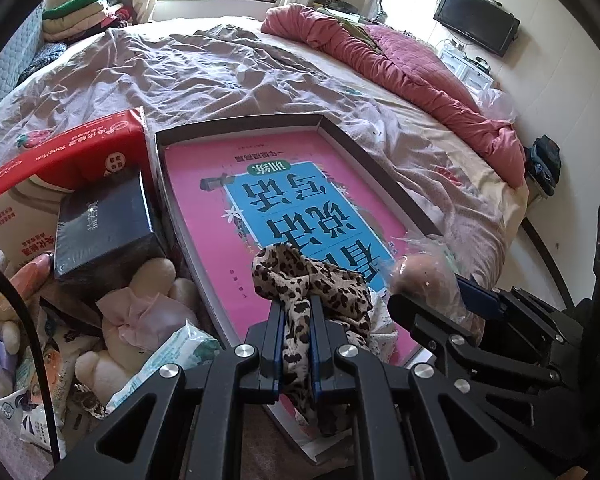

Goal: Organize soft objects

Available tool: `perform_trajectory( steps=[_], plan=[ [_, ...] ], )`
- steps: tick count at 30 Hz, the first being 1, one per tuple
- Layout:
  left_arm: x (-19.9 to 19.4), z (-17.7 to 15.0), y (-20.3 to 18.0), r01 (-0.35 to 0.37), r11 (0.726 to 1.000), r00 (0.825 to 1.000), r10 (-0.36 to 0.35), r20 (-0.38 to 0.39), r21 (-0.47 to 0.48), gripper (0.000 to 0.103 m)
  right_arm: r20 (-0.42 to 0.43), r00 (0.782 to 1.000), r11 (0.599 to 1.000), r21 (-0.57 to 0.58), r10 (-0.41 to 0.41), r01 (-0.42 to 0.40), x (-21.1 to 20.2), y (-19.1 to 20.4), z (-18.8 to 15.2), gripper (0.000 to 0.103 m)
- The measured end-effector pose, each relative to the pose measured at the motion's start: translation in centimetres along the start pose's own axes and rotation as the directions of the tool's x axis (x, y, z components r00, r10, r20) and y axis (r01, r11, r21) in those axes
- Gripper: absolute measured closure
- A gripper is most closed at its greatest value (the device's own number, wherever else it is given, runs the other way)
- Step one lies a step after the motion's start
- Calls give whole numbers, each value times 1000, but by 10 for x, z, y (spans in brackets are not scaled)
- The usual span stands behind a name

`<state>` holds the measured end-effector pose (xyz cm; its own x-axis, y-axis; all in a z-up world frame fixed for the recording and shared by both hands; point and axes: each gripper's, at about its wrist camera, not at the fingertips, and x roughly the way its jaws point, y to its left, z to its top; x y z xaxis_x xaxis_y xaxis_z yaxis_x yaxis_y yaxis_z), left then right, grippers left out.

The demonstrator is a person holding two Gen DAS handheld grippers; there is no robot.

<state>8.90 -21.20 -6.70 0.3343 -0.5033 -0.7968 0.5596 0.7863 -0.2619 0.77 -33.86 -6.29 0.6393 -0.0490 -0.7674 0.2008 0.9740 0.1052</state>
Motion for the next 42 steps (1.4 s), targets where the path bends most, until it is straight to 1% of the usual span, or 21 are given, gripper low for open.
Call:
perform_trajectory(
  steps=[9, 17, 21, 36, 39, 42],
  plan=[
    [4, -2, 3, -6, 1000, 1000, 6, -13, -6, 93, -22, 999, 999, 4, -43, 44, 12, -4, -6, 51],
    [7, -5, 1, -1, 1000, 1000, 1, -21, 2, 93, -19, 998, 997, 41, -66, 67, 18, -13, -9, 51],
    [8, -5, 2, 1, 1000, 1000, -1, -22, -3, 93, -23, 997, 996, 51, -68, 69, 22, -14, -11, 51],
    [6, -5, 4, 2, 1000, 1000, -2, -17, -10, 92, -26, 998, 998, 23, -51, 52, 23, -5, -10, 50],
    [6, -5, 4, 1, 1000, 1000, -2, -18, -10, 92, -22, 999, 998, 26, -49, 49, 21, -4, -9, 48],
    [6, -5, 4, 1, 1000, 1000, -1, -20, -10, 92, -12, 999, 999, 21, -50, 50, 18, -2, -8, 43]
  ],
)
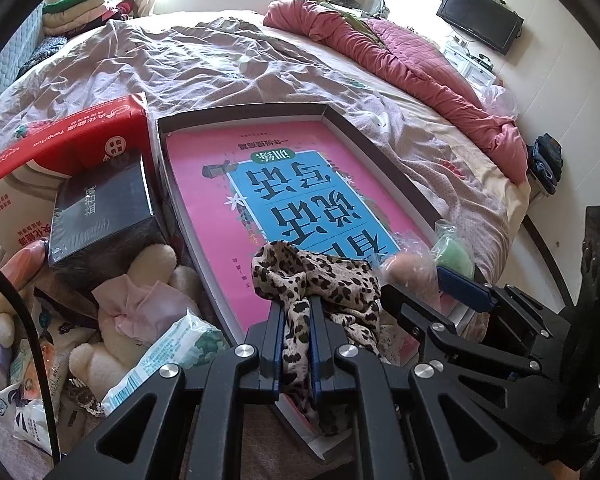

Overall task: Organize soft objects
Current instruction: 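Open the left tool dropping the leopard scarf into the tray while the right tool releases the clear bag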

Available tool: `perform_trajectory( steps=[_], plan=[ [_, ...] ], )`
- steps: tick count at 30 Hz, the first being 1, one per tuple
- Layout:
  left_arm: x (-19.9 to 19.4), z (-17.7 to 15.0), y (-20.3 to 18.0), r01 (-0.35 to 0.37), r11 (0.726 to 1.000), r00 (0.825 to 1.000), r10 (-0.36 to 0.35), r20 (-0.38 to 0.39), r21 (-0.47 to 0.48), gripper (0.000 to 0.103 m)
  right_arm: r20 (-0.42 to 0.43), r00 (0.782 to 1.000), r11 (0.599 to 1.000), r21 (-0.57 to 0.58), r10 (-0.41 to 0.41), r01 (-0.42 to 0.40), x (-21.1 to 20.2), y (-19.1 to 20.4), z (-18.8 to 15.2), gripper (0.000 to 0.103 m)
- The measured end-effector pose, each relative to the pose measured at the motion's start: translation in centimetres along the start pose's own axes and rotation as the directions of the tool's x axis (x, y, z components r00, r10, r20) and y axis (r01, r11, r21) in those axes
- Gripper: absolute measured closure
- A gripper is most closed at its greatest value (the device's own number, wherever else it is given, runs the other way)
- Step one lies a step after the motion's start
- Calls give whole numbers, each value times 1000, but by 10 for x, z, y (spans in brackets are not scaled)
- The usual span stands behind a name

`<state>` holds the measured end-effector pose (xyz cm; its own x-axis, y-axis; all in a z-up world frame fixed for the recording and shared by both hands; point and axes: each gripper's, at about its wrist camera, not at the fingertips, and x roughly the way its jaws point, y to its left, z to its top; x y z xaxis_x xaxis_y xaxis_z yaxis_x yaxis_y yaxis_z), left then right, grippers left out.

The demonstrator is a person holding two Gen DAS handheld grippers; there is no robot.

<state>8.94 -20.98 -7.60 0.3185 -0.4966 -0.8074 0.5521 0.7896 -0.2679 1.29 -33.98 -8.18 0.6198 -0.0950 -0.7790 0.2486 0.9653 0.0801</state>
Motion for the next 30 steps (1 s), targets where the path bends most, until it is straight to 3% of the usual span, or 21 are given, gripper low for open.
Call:
perform_trajectory(
  steps=[14, 23, 30],
  plan=[
    [3, -1, -3, -20, 1000, 1000, 20, -9, 9, 92, 75, 997, 999, 34, -26, 24, -23, -12, 10, 42],
    [-1, 1, 0, -3, 1000, 1000, 3, -1, -2, 90, 79, 996, 999, 30, -33, 31, -27, -10, 13, 42],
    [-4, 4, 0, -8, 1000, 1000, 9, 16, -1, 73, 79, 996, 999, 29, -44, 41, -29, -11, 14, 40]
  ],
)
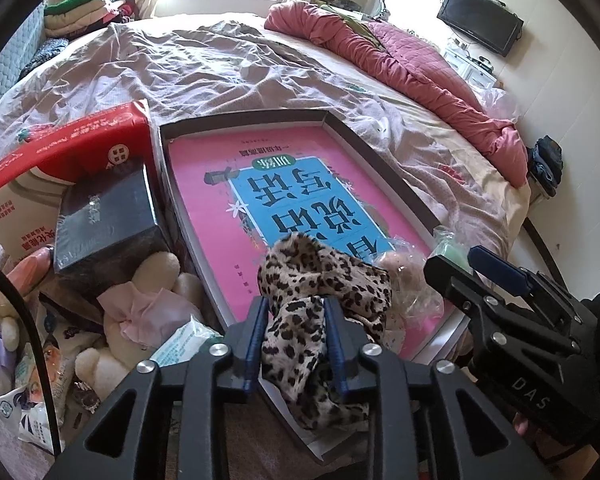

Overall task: Organize soft objects
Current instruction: 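Open the left tool dropping the leopard scarf into the tray while the right tool releases the clear bag, then move both open tools back over the pile of soft items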

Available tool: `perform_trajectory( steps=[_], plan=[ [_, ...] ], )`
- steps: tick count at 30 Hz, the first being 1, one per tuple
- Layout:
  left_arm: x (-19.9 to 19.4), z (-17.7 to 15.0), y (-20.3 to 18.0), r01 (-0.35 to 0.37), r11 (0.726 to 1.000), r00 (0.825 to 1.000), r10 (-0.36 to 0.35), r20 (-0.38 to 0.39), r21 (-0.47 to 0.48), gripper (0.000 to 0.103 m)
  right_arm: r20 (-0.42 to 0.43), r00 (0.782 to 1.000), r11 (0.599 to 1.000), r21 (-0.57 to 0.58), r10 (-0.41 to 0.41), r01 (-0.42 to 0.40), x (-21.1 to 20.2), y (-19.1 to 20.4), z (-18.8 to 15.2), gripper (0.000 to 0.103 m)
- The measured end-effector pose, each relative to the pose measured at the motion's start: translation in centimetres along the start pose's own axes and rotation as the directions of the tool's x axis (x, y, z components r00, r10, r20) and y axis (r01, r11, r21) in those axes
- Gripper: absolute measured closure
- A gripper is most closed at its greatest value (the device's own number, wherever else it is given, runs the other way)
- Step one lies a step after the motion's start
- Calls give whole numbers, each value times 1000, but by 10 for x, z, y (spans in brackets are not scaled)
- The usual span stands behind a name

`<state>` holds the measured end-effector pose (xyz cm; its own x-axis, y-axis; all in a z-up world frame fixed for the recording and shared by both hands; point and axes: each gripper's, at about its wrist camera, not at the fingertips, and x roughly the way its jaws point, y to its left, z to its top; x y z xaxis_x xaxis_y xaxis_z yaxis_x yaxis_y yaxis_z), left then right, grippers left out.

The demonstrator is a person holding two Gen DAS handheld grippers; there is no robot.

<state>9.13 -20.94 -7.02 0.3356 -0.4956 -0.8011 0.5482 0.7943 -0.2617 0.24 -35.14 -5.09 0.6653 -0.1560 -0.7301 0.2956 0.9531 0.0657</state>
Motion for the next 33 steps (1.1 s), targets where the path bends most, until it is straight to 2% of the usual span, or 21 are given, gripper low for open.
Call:
perform_trajectory(
  steps=[2, 5, 7, 13, 16, 21, 24, 33],
  plan=[
    [-4, 1, -1, -28, 1000, 999, 28, 26, 4, 73, -3, 1000, 1000, 4, -1, 1, 0, -1, 0, 34],
    [-10, 3, 1, -31, 1000, 998, 31, 47, 2, 72, 3, 1000, 1000, 5, 1, -1, -2, -1, 0, 34],
    [-13, 3, 3, -22, 1000, 998, 23, 52, -4, 65, 6, 1000, 1000, 2, 0, 0, -2, 0, 1, 34],
    [-31, 7, 1, -15, 1000, 997, 15, 79, 2, 58, 9, 1000, 1000, 5, 5, -5, -6, 0, 3, 33],
    [-44, 7, -3, -27, 1000, 994, 26, 109, 11, 45, 14, 1000, 1000, 5, 10, -10, -11, 2, 5, 33],
    [-54, 5, -3, -52, 999, 992, 51, 116, 8, 43, 46, 999, 1000, -4, 8, -8, -25, 7, 11, 29],
    [-60, 3, 1, -41, 999, 992, 42, 116, -12, 42, 57, 998, 1000, -7, 6, -5, -30, 8, 13, 29],
    [-91, 4, 9, -82, 997, 981, 83, 175, -13, 37, 84, 996, 1000, -11, 13, -12, -43, 16, 17, 28]
  ],
)
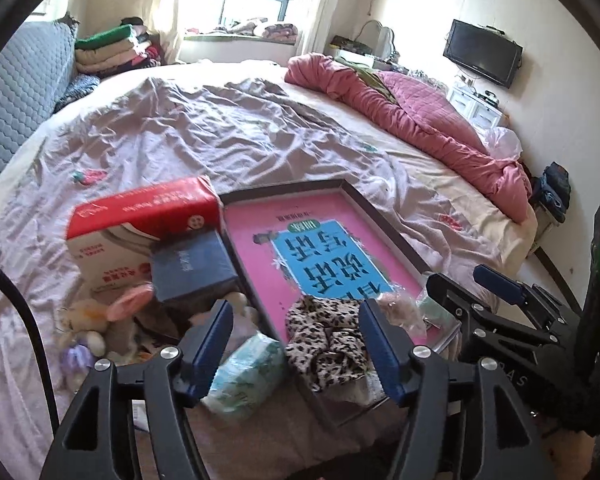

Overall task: Organize soft objects
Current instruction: 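Move both open tools back over the pile of soft items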

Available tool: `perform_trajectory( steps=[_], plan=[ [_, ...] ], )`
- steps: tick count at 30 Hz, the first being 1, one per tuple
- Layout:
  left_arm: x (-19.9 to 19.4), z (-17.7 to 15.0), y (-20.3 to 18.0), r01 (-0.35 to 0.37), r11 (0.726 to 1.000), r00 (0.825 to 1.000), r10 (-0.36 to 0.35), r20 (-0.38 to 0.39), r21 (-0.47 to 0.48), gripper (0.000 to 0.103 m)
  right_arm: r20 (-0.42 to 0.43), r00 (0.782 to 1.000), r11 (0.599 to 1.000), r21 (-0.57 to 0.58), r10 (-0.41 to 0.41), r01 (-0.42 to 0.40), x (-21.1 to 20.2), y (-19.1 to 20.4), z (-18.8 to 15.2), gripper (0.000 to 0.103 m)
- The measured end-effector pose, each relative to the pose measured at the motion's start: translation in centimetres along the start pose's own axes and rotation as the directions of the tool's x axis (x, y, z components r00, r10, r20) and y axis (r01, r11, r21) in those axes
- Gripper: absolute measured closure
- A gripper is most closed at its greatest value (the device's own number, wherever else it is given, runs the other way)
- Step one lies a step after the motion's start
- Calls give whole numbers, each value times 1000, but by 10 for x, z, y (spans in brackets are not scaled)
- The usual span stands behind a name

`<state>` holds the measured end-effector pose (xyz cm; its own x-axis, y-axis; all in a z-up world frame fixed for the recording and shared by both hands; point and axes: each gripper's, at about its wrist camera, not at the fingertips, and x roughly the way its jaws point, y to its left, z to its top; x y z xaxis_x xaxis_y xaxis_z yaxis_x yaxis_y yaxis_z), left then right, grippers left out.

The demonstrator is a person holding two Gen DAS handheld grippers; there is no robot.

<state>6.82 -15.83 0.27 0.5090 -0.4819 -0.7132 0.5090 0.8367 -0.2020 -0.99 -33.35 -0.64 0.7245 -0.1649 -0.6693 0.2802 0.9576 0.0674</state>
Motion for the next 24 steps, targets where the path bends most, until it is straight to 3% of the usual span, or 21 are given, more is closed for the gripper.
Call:
perform_trajectory(
  steps=[13, 24],
  plan=[
    [-33, 10, 29, 1, 999, 999, 1, 52, -43, 31, 57, 998, 999, -43, 19, -16, -18, 26, 14, 28],
    [-60, 16, 94, -89, 986, 991, 102, 87, -142, 31, 91, 994, 995, -90, 60, -51, -35, 48, 23, 24]
  ],
)
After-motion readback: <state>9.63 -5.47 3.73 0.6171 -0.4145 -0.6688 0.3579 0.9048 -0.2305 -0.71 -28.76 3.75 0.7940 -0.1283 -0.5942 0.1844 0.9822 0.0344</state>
